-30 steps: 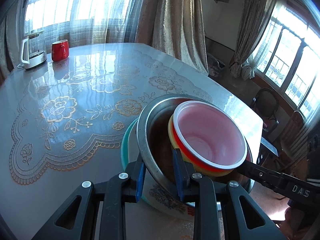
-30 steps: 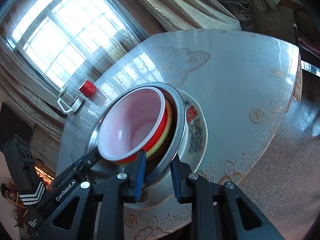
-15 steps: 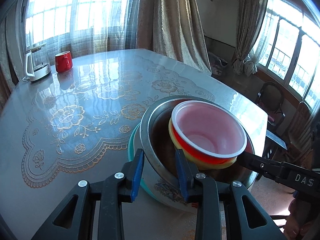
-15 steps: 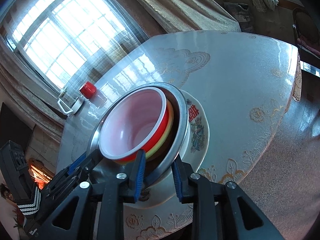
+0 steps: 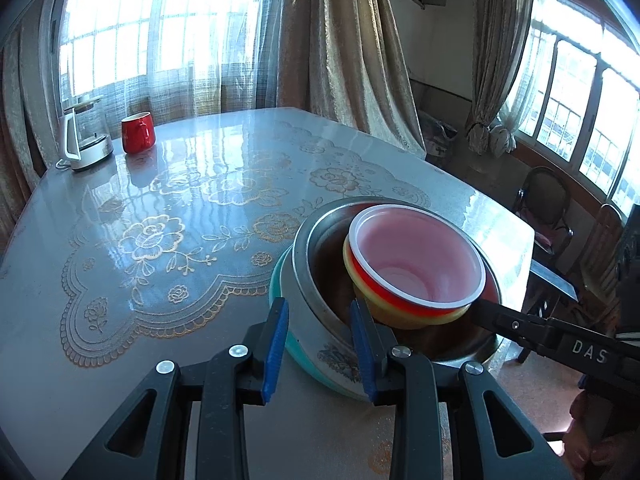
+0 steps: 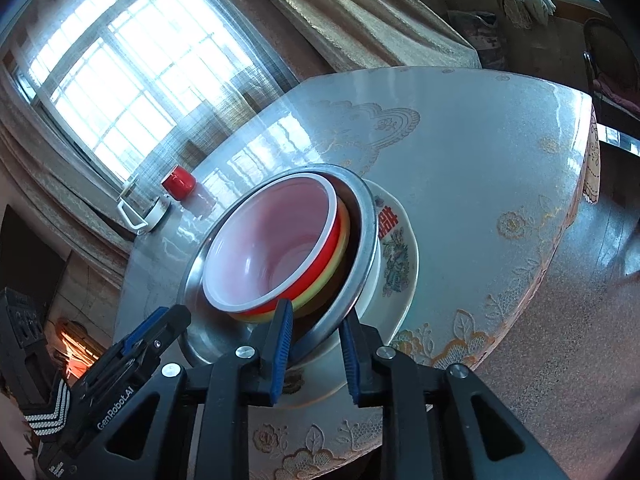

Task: Organize plates and bowls
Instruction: 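Lower the bowl stack onto the floral plate with both grippers, then open both grippers and pull them back from the stack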

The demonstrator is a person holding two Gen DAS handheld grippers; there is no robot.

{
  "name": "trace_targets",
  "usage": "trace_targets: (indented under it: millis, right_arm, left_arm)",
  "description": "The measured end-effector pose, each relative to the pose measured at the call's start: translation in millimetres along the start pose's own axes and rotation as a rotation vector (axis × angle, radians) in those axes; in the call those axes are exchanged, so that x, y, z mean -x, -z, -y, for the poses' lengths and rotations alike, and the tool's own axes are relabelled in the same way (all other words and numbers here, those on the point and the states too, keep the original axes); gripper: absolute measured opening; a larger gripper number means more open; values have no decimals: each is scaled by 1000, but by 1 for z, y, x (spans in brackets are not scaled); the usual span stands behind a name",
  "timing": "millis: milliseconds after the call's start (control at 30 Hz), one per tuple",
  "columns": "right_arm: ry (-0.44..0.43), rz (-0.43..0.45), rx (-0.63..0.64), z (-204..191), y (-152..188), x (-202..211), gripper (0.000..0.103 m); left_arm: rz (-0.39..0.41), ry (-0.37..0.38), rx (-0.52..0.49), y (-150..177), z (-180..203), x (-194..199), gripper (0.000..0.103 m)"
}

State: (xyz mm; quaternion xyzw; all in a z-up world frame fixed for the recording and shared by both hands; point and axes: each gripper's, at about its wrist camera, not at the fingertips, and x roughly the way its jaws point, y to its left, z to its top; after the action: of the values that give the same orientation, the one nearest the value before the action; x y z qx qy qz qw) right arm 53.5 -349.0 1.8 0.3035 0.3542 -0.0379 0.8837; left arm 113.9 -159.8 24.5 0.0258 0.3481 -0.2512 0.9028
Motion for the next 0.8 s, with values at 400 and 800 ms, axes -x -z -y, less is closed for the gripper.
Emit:
trace_targets:
  millis: [400, 800]
  right_arm:
    - [61, 108, 72, -12, 17, 31, 41]
    - [160, 235, 196, -28, 57, 49, 84]
  left_arm:
    - [14, -45, 19, 20, -12, 24, 89]
    - [33, -136, -13, 51, -20, 46, 103]
